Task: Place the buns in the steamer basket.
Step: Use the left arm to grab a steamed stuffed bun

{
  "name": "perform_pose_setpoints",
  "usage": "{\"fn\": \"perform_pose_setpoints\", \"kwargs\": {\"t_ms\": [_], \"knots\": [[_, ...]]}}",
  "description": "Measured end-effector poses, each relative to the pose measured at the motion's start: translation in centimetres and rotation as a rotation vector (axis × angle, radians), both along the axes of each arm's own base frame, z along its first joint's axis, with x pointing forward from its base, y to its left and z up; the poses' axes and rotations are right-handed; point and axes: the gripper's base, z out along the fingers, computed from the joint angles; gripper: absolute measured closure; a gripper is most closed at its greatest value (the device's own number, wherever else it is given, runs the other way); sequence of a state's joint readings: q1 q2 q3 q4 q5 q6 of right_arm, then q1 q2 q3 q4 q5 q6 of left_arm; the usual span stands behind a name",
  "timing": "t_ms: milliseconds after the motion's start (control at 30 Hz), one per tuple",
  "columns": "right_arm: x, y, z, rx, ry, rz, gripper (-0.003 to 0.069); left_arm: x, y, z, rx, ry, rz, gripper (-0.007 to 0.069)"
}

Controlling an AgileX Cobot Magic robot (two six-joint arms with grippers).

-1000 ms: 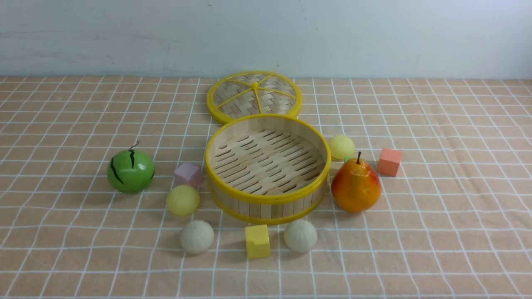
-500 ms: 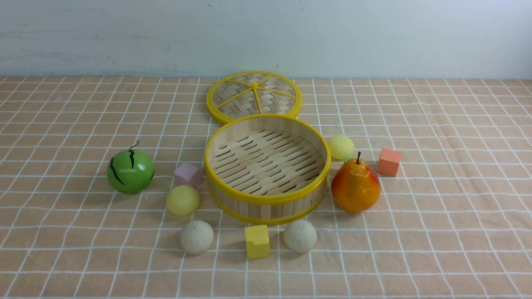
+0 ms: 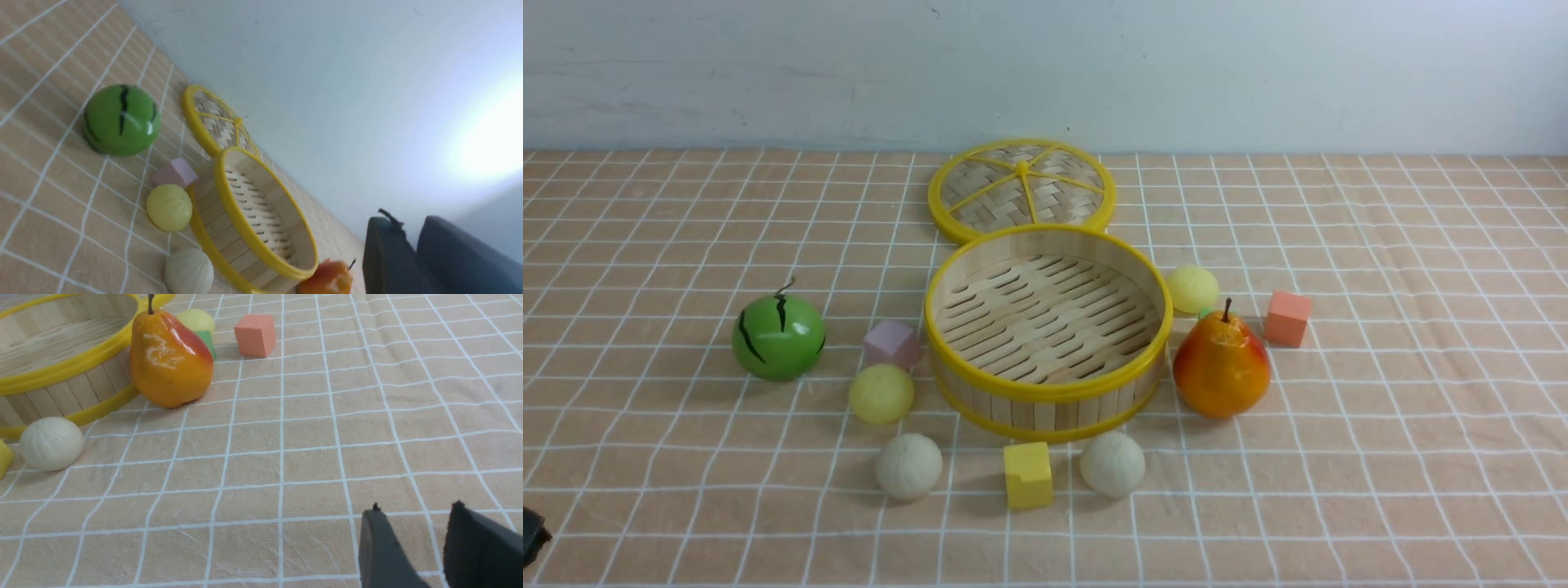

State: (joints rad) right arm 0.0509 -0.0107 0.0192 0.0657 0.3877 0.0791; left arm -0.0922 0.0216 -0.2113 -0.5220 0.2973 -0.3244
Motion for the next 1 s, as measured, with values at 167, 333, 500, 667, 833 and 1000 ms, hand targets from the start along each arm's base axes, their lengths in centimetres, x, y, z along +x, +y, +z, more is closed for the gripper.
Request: {"fn": "perform_pose_setpoints", "kwargs": {"t_ms": [167, 333, 500, 667, 833, 1000], "knots": [[0.0, 0.0, 0.0, 0.000, 0.000, 0.000, 0.0420, 1.7, -0.9, 4.0, 0.315, 0.347, -0.139, 0.0624], [0.0, 0.0, 0.0, 0.000, 0.000, 0.000, 0.0420, 7.0, -1.1, 5.2, 0.500, 0.774, -0.256, 0.0638], [0.0, 0.0, 0.0, 0.000, 0.000, 0.000, 0.0420, 13.3, -2.9, 3.8, 0.573, 0.893, -0.416, 0.0638], [0.0, 0.0, 0.0, 0.000, 0.000, 0.000, 0.0420, 16.5, -8.3, 2.9, 0.665, 0.796, -0.601, 0.0638], [0.0, 0.0, 0.0, 0.000, 0.000, 0.000, 0.0420, 19.6, -11.0, 1.0, 0.776, 0.774, -0.624, 0.0631], [0.0, 0.0, 0.0, 0.000, 0.000, -0.001, 0.0420, 24.0, -11.4, -2.0, 0.810, 0.799, -0.568, 0.0487]]}}
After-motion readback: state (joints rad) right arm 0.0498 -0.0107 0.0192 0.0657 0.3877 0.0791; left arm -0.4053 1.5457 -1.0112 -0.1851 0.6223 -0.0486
